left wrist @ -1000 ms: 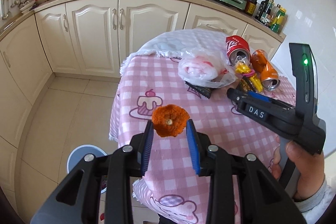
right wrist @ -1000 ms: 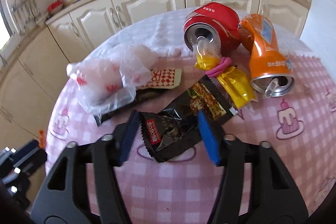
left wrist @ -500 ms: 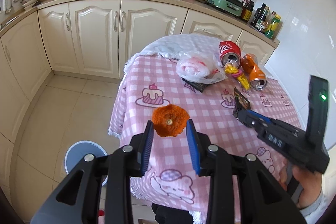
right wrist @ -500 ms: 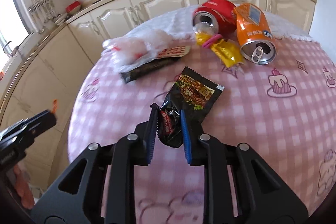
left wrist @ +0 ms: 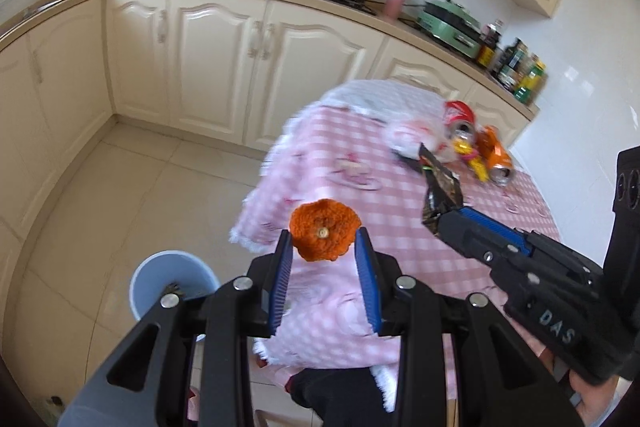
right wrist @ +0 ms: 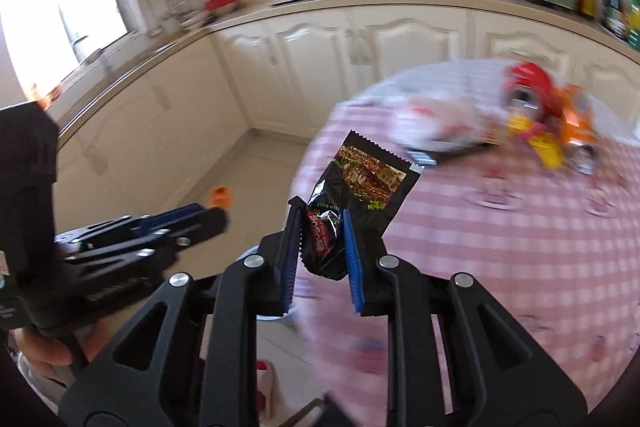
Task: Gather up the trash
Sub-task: 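Carry peel and black bag over the blue bin and open both tools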
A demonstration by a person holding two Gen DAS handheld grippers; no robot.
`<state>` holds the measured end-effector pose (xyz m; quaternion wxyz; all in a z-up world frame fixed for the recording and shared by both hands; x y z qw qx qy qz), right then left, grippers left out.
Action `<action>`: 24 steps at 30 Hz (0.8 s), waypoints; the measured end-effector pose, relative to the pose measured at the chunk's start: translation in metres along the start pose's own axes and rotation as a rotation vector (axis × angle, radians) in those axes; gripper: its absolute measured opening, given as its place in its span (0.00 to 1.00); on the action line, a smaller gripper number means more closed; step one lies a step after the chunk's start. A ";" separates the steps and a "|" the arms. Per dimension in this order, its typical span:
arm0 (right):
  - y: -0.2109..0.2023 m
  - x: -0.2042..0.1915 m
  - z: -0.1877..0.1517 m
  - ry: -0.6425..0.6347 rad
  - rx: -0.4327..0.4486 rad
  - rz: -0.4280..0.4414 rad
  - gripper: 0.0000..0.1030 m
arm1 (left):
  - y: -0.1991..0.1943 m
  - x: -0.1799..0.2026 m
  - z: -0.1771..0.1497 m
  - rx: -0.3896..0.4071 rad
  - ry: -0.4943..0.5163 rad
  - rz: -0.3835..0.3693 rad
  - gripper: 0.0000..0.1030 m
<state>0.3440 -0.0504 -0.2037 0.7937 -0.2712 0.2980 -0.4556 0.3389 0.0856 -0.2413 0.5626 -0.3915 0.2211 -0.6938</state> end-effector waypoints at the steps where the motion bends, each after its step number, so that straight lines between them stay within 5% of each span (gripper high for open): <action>1: 0.008 -0.013 0.001 -0.015 -0.008 0.015 0.21 | -0.002 -0.009 -0.001 0.002 -0.013 0.009 0.30; 12: 0.125 -0.133 -0.019 -0.177 -0.183 0.152 0.21 | 0.002 -0.167 -0.038 -0.064 -0.233 0.160 0.30; 18: 0.188 -0.147 -0.033 -0.203 -0.276 0.152 0.21 | 0.043 -0.223 -0.050 -0.151 -0.318 0.186 0.30; 24: 0.228 -0.133 -0.042 -0.182 -0.334 0.127 0.21 | 0.084 -0.240 -0.042 -0.197 -0.342 0.180 0.31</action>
Point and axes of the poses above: each gripper's, at about its wrist camera, not at the fingertips, and y roughly the way its jaws point, x to its right, z to its top, the point moved 8 cm from there along y, roughly the way its jaws point, and after that the axes turned 4 degrees about -x, right-handed, at the moved point
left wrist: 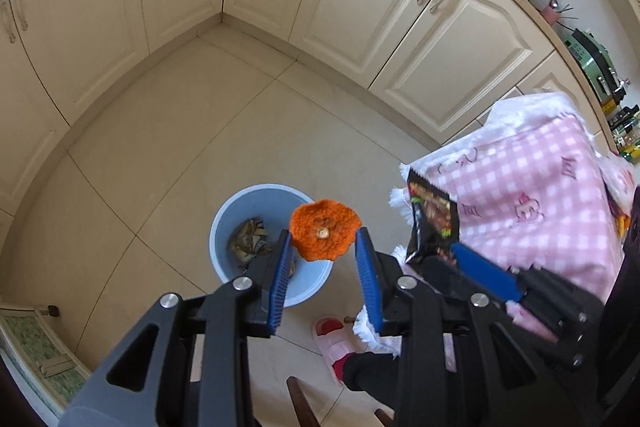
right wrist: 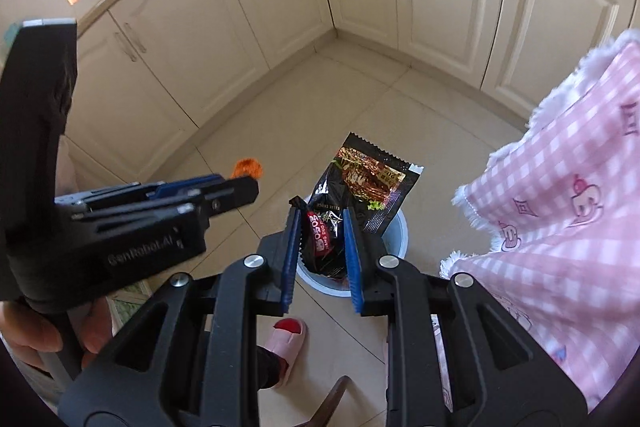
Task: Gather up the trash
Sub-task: 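Carry peel and black bag over the blue bin and open both tools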
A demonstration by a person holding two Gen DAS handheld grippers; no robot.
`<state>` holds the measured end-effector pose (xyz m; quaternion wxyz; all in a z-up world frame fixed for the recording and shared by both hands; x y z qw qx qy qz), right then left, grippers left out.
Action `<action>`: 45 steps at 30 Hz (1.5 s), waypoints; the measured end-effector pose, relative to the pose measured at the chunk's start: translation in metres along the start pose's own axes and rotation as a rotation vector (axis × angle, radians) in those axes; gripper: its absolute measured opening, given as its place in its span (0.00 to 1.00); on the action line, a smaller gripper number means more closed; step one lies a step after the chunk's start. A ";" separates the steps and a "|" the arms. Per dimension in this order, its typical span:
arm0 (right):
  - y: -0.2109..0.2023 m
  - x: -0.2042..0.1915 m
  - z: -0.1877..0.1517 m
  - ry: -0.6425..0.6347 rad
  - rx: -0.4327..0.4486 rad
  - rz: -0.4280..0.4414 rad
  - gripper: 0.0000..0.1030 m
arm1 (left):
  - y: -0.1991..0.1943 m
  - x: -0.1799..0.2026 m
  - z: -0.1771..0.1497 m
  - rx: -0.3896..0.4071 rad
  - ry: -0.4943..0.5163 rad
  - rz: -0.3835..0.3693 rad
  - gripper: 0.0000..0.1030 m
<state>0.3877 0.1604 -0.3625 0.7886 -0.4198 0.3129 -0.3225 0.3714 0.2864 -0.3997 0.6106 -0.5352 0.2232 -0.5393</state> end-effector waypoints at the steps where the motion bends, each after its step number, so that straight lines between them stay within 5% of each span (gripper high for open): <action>1: 0.005 0.002 0.000 0.007 -0.007 -0.001 0.21 | 0.005 -0.001 0.004 -0.003 0.001 -0.002 0.32; 5: 0.022 0.011 0.000 0.024 -0.031 -0.008 0.21 | 0.021 -0.002 0.015 -0.003 -0.016 0.003 0.52; 28: 0.062 -0.013 0.028 -0.005 -0.035 0.045 0.24 | 0.019 -0.063 -0.005 -0.028 -0.135 0.094 0.52; 34: 0.053 -0.020 0.046 -0.006 0.012 0.036 0.31 | 0.002 -0.068 -0.001 0.003 -0.152 0.094 0.52; 36: 0.046 -0.022 0.048 -0.007 0.028 0.035 0.41 | -0.005 -0.070 0.000 0.015 -0.157 0.096 0.52; 45: -0.008 -0.021 0.037 -0.011 0.100 0.000 0.41 | -0.044 -0.048 -0.004 0.071 -0.136 0.070 0.52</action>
Point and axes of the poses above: each gripper's, at about its wrist camera, not at the fingertips, and y roughly the way its jaws point, x to its right, z to its top, the point moved 8 cm from there along y, roughly the way its jaws point, and after that the axes turned 4 degrees about -x, right-handed, at the moved point
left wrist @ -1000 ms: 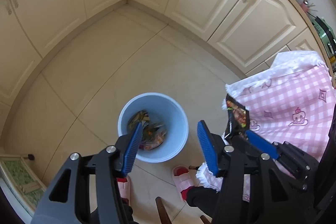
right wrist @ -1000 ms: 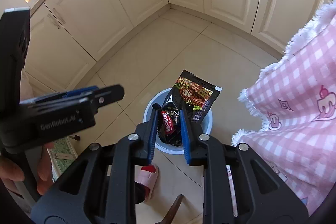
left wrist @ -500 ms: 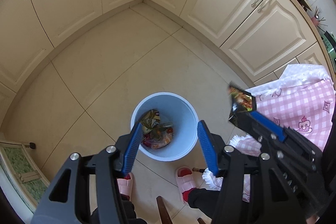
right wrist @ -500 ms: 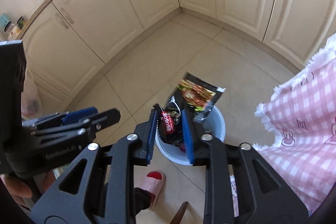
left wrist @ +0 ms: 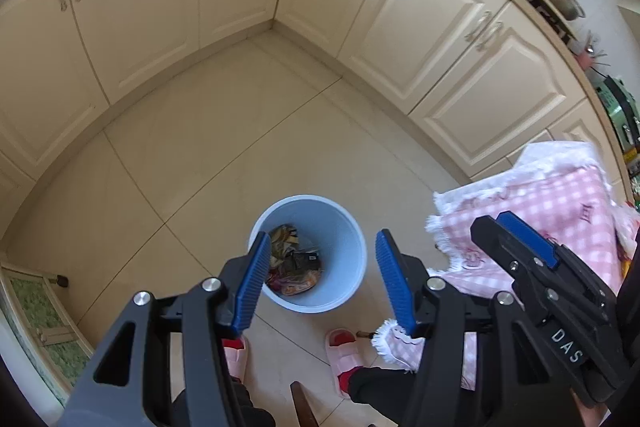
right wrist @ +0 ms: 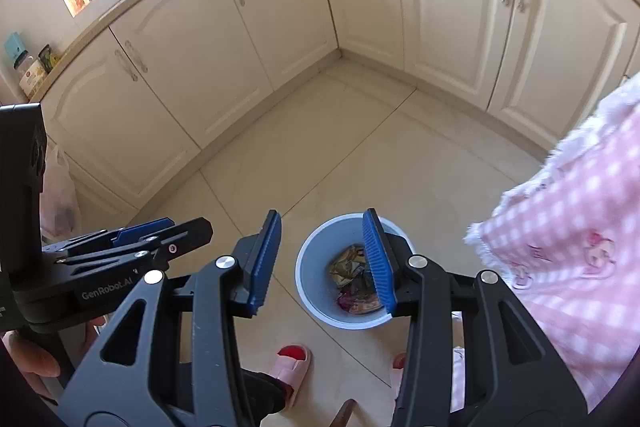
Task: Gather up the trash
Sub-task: 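Carry peel and black bag over the blue bin and open both tools, then swing both tools back to the table and grasp the clear plastic bag with the left tool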
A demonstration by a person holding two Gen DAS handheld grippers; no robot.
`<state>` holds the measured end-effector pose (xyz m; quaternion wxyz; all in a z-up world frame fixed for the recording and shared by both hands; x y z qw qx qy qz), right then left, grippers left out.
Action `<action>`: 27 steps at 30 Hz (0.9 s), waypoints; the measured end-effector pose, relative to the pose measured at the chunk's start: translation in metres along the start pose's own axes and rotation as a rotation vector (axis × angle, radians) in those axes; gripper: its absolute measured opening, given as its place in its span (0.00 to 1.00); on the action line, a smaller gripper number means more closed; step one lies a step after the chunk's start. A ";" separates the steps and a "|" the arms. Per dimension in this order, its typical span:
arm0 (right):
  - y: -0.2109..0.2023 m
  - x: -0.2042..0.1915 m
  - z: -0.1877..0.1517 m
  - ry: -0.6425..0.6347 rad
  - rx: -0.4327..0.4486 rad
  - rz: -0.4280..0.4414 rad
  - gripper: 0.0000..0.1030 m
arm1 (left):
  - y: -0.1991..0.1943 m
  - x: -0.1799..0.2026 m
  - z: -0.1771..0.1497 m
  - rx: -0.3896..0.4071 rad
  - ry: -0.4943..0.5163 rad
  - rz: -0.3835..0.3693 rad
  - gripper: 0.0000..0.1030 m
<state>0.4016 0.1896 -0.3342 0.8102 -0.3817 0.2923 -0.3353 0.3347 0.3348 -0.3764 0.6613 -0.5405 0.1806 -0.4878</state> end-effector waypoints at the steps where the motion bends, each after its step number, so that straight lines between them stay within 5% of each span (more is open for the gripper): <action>1: -0.010 0.001 0.000 0.001 0.014 -0.008 0.41 | -0.007 0.007 -0.001 0.010 0.012 -0.006 0.52; 9: -0.121 0.024 0.000 0.026 0.194 -0.049 0.41 | -0.074 0.086 -0.012 0.111 0.142 -0.091 0.52; 15: -0.208 0.077 -0.016 0.093 0.317 -0.107 0.45 | -0.111 0.175 -0.032 0.164 0.279 -0.174 0.58; 27: -0.304 0.232 -0.086 0.327 0.415 -0.282 0.47 | -0.096 0.368 -0.079 0.092 0.565 -0.298 0.61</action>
Point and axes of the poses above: each gripper's, at about its wrist camera, not at the fingertips, and y roughly the way its jaws point, x to its right, z to its top, the point moved 8 cm from there along y, roughly the way its jaws point, and after that the axes turned 4 degrees about -x, right-handed, at the moved point
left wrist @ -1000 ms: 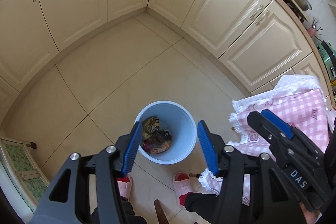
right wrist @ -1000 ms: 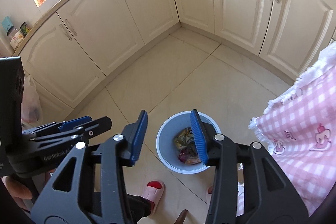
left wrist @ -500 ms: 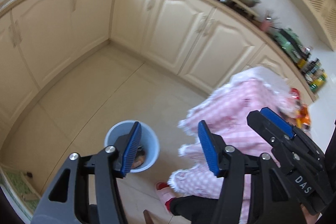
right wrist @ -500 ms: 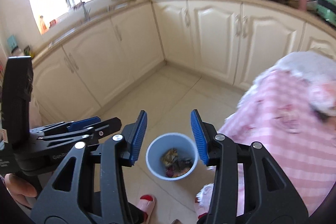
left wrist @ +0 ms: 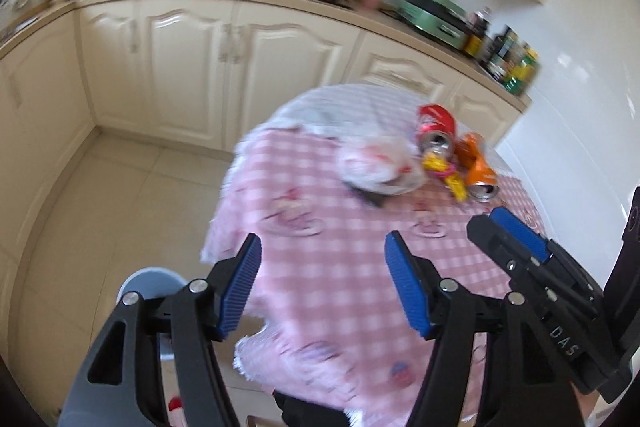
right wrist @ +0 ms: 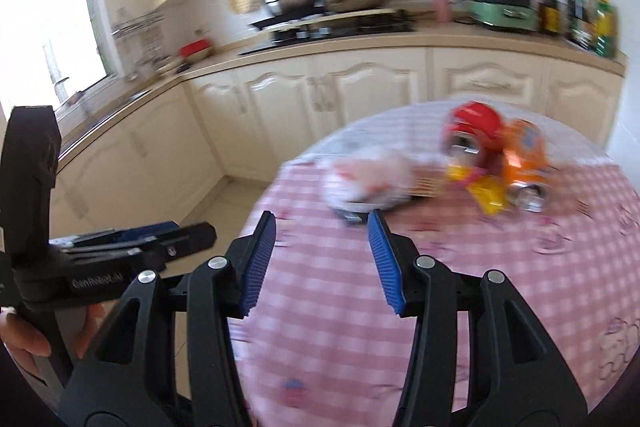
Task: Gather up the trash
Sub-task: 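Swing both tools back to the table and grasp the clear plastic bag with the left tool, then lift the plastic bag with the left tool while the right tool grasps a black snack bag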
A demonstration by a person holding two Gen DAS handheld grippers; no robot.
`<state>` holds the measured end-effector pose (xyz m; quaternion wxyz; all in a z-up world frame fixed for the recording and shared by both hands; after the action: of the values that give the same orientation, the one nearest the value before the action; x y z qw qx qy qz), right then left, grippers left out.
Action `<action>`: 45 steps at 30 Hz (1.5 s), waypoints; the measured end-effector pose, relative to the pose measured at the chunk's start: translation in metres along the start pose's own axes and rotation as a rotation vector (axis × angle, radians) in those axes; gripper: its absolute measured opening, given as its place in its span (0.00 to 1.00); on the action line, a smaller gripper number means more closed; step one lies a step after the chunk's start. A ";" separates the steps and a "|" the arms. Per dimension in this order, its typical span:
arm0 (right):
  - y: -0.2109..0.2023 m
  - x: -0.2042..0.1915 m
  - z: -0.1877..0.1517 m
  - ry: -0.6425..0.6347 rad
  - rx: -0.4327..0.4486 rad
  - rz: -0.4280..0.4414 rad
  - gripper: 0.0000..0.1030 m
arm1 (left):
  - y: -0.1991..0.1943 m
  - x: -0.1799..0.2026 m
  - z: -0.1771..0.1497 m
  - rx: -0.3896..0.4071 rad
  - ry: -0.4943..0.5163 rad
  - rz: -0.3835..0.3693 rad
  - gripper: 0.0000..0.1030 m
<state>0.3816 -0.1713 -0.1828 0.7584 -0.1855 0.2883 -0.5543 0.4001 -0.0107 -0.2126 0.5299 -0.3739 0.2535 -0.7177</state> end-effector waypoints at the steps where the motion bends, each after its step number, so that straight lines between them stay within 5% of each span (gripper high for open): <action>1: 0.000 0.014 -0.001 0.020 -0.004 -0.015 0.47 | 0.004 0.006 0.002 0.000 0.016 -0.004 0.61; 9: 0.011 0.080 -0.003 0.117 -0.024 -0.085 0.48 | 0.065 0.044 0.032 -0.031 0.078 -0.009 0.61; 21: 0.044 0.104 0.005 0.176 -0.064 -0.073 0.52 | 0.129 0.041 0.059 -0.062 0.053 0.013 0.61; 22: 0.048 0.103 0.004 0.176 -0.071 -0.074 0.52 | 0.130 0.041 0.059 -0.056 0.057 0.020 0.55; 23: 0.050 0.102 0.004 0.175 -0.076 -0.073 0.52 | 0.130 0.040 0.059 -0.045 0.062 0.026 0.45; 29: 0.064 0.089 0.002 0.169 -0.105 -0.058 0.52 | 0.120 0.033 0.056 -0.018 0.043 -0.029 0.32; 34: 0.079 0.069 0.001 0.160 -0.146 -0.044 0.54 | 0.090 0.022 0.054 0.058 0.009 -0.063 0.30; 40: 0.103 0.039 0.004 0.163 -0.191 -0.043 0.55 | 0.050 -0.012 0.050 0.160 -0.018 0.021 0.29; 45: 0.124 0.023 0.009 0.166 -0.187 -0.134 0.72 | 0.036 -0.045 0.045 0.175 -0.056 0.063 0.29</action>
<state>0.4833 -0.1540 -0.2557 0.6727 -0.2277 0.3873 -0.5879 0.4642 0.0224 -0.2255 0.5897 -0.3378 0.1866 -0.7094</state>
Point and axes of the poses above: each gripper's, at about its wrist camera, not at the fingertips, and y roughly the way its jaws point, x to its right, z to its top, the point moved 8 cm from there along y, roughly the way its jaws point, and after that the axes turned 4 degrees about -x, right-handed, at the moved point
